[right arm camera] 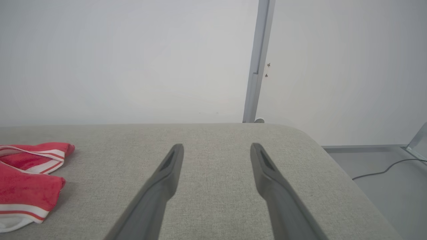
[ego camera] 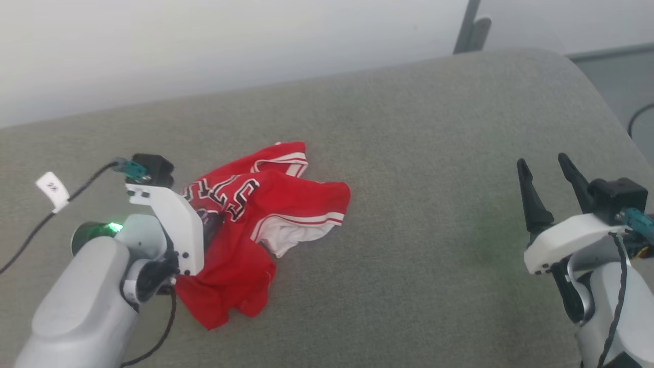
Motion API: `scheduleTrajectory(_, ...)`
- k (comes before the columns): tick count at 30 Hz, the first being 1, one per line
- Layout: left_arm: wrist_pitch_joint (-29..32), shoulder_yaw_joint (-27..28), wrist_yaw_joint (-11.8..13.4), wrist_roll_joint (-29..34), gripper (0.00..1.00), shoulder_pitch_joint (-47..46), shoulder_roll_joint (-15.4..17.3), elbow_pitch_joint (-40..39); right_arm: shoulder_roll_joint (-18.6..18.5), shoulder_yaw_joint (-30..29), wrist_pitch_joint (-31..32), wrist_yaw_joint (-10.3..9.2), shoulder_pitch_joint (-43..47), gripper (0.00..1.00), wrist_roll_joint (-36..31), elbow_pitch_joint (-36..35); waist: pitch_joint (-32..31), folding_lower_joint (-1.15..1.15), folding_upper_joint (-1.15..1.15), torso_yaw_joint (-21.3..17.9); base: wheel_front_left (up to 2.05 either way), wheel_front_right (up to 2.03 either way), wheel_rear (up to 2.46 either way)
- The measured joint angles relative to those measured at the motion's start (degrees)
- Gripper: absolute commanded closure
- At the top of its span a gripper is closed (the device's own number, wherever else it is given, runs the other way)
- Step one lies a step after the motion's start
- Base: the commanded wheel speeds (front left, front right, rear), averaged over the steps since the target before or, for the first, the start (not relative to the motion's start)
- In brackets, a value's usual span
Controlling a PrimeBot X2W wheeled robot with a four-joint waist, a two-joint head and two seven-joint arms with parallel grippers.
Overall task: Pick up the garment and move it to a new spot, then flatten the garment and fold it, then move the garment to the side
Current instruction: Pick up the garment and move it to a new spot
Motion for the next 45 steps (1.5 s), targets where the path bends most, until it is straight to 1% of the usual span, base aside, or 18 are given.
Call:
scheduleTrajectory(4, -4.2, 1.7, -1.9, -0.9, 0.00, 0.5, 0.9, -2.0, -0.6, 0.0, 0.0, 0.00, 1.2, 0.00, 0.0, 0.3, -1.9, 0.00, 0.00, 1.5, 0.00, 0.00, 0.00)
scheduleTrajectory(5, -6.1, 2.0, -2.5, -0.6, 0.00, 0.8, 1.5, -2.7, -0.7, -0.2, 0.0, 0.00, 1.5, 0.00, -0.1, 0.4, -2.4, 0.00, 0.00, 1.9, 0.00, 0.00, 0.00)
scheduleTrajectory(10, -15.0, 4.9, -3.0, -0.1, 0.00, 4.2, 3.9, -4.9, -0.8, -0.7, 0.0, 0.00, 3.0, 0.00, -0.3, 0.8, -4.9, 0.00, 0.00, 4.1, 0.00, 0.00, 0.00)
scheduleTrajectory(11, -18.8, 5.9, -3.3, 0.5, 0.00, 5.8, 4.9, -6.0, -0.8, -1.1, 0.0, 0.00, 3.6, 0.00, -0.3, 0.9, -5.6, 0.00, 0.00, 5.1, 0.00, 0.00, 0.00)
scheduleTrajectory(15, -26.1, 8.5, -3.2, 1.4, 0.00, 10.4, 6.4, -8.4, -0.5, -1.9, 0.1, 0.00, 4.9, 0.00, -0.7, 0.9, -6.8, 0.00, 0.00, 6.8, 0.00, 0.00, 0.00)
scheduleTrajectory(17, -28.8, 9.9, -2.8, 1.4, 0.00, 13.2, 7.0, -9.3, -0.6, -2.5, 0.1, 0.00, 5.5, 0.00, -0.7, 0.8, -7.3, 0.00, 0.00, 7.7, 0.00, 0.00, 0.00)
scheduleTrajectory(19, -31.7, 11.2, -2.8, 1.6, 0.00, 15.9, 8.3, -10.0, -0.6, -3.1, 0.1, 0.00, 6.1, 0.00, -0.7, 0.8, -7.8, 0.00, 0.00, 8.4, 0.00, 0.00, 0.00)
scheduleTrajectory(22, -36.0, 13.6, -2.1, 1.4, 0.00, 19.6, 9.0, -11.2, -0.6, -3.9, 0.1, 0.00, 7.1, 0.00, -0.8, 0.5, -8.4, 0.00, 0.00, 9.5, 0.00, 0.00, 0.00)
scheduleTrajectory(25, -39.3, 15.4, -1.4, 1.0, 0.00, 23.3, 9.0, -12.4, -0.6, -4.7, 0.4, 0.00, 8.2, 0.00, -0.8, 0.2, -9.0, 0.00, 0.00, 10.4, 0.00, 0.00, 0.00)
scheduleTrajectory(29, -42.8, 17.6, -1.2, -0.2, 0.00, 26.8, 9.1, -12.7, 0.0, -5.2, 0.6, 0.00, 8.8, 0.00, -1.2, -0.5, -9.2, 0.00, 0.00, 11.1, 0.00, 0.00, 0.00)
scheduleTrajectory(32, -44.7, 18.5, -1.2, 0.1, 0.00, 28.5, 9.2, -12.6, 0.4, -5.2, 0.6, 0.00, 9.3, 0.00, -1.3, -0.7, -9.1, 0.00, 0.00, 11.3, 0.00, 0.00, 0.00)
scheduleTrajectory(35, -45.8, 19.4, -1.3, -0.1, 0.00, 29.9, 8.3, -12.7, 0.7, -5.1, 0.7, 0.00, 9.4, 0.00, -1.3, -1.1, -9.1, 0.00, 0.00, 11.5, 0.00, 0.00, 0.00)
scheduleTrajectory(45, -46.5, 20.4, -2.2, 0.0, 0.00, 30.2, 7.6, -12.5, 0.7, -4.5, 1.7, 0.00, 10.3, 0.00, -1.4, -2.2, -8.8, 0.00, 0.00, 12.2, 0.00, 0.00, 0.00)
